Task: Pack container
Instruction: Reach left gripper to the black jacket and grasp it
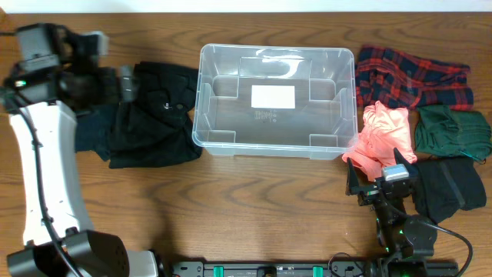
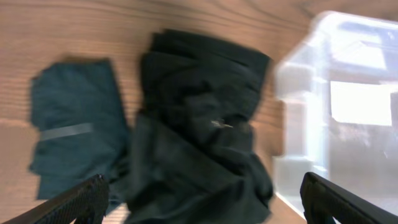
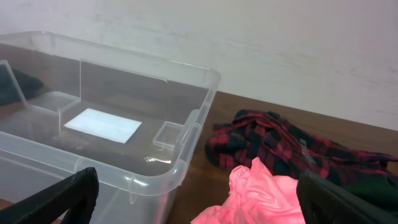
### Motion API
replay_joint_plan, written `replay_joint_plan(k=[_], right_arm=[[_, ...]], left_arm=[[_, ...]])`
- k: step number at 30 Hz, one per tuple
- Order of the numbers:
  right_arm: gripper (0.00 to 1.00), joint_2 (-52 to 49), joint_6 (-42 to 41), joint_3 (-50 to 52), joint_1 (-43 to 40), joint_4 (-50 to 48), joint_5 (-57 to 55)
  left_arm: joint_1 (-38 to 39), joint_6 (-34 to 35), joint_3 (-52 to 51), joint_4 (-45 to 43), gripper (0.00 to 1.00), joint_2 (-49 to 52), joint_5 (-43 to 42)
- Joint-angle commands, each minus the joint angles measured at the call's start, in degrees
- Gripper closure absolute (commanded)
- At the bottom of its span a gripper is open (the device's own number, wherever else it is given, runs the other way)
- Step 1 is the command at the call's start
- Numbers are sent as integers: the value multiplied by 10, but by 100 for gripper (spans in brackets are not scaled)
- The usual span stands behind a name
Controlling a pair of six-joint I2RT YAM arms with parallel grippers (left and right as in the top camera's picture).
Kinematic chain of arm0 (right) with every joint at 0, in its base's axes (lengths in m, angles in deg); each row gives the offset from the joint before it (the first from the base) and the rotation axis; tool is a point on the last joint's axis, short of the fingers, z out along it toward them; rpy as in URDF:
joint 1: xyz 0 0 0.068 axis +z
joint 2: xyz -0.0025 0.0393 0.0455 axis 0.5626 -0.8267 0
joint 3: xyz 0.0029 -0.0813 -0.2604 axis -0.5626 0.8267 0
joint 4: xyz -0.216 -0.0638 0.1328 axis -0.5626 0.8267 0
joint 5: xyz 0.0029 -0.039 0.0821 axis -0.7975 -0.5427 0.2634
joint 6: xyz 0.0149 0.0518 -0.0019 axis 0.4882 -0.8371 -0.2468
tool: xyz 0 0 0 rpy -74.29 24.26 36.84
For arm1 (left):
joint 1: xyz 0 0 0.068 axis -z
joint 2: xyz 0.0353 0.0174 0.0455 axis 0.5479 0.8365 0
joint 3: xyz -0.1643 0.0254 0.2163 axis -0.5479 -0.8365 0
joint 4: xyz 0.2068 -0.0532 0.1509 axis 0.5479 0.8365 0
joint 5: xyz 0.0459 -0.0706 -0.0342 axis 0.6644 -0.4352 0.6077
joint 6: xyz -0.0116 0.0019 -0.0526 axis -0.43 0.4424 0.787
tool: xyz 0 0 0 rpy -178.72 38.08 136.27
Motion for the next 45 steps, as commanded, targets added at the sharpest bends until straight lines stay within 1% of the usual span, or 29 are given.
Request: replay_joint_plan(k=[1, 4, 6, 8, 11, 16, 25, 31, 38, 45], right_arm=[[1, 3, 2, 1, -5, 2, -2], [1, 3, 2, 1, -5, 2, -2], [1, 3, 2, 1, -5, 2, -2], [1, 3, 2, 1, -5, 2, -2], [1, 3, 2, 1, -5, 2, -2], [1, 3, 2, 1, -5, 2, -2], [1, 3, 2, 1, -5, 2, -2], [1, 3, 2, 1, -5, 2, -2], [1, 3, 2, 1, -5, 2, -2], [1, 3, 2, 1, -5, 2, -2]], left_arm=[[-38, -10, 13, -6, 2, 2, -30], [-57, -15, 13, -8, 2, 3, -30], [-56, -45, 8, -5, 2, 3, -28], [-50, -56, -2, -4, 2, 3, -8], [-44, -55, -24, -14, 2, 4, 44], [-43, -37, -53, -43, 2, 23, 50], [-30, -16, -59, -69, 2, 123, 52], [-1, 24, -59, -114, 2, 179, 107], [8, 25, -59, -143, 2, 239, 121], [8, 25, -59, -143, 2, 297, 120]])
